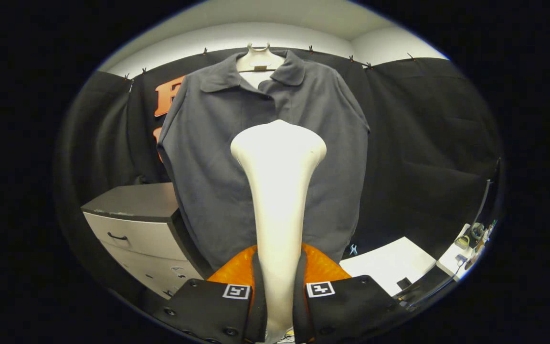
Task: Iron the clothes twice with a garment steamer, once on the left side and once on the right side.
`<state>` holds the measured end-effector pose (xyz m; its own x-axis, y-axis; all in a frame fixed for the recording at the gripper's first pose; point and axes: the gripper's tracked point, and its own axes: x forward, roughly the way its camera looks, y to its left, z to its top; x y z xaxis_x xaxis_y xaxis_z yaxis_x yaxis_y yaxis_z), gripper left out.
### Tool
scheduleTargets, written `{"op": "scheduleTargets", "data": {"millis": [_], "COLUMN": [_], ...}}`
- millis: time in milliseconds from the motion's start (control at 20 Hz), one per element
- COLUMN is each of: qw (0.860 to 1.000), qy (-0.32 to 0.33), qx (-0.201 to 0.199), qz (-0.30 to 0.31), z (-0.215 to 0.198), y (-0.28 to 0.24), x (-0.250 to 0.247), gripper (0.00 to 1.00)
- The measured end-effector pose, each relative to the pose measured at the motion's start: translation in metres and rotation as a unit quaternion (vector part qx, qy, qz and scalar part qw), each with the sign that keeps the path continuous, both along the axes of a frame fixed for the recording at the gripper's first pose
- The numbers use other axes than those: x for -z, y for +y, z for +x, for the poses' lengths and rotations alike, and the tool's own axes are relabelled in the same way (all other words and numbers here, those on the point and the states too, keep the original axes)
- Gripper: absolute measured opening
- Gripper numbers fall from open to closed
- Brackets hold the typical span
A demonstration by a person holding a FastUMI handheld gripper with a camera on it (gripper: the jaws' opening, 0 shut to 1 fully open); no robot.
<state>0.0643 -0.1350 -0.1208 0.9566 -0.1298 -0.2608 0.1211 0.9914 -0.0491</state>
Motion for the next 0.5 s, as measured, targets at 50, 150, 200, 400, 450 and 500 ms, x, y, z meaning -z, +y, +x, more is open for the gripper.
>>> {"op": "scheduleTargets", "data": {"millis": [50, 150, 200, 400, 450, 500], "qw": [1.0, 1.0, 0.999, 0.998, 0.998, 0.998], "qy": [-0.005, -0.021, -0.031, -0.055, -0.062, -0.068], "qx": [0.003, 0.006, 0.008, 0.008, 0.009, 0.008], "qz": [-0.001, -0.005, -0.008, -0.016, -0.015, -0.015], "z": [0.002, 0.01, 0.014, 0.035, 0.042, 0.048], "y": [-0.007, -0.018, -0.024, -0.041, -0.044, -0.047], "x": [-0.011, -0.038, -0.051, -0.091, -0.102, -0.113], "gripper": [0.29, 0.29, 0.29, 0.29, 0.29, 0.29]}}
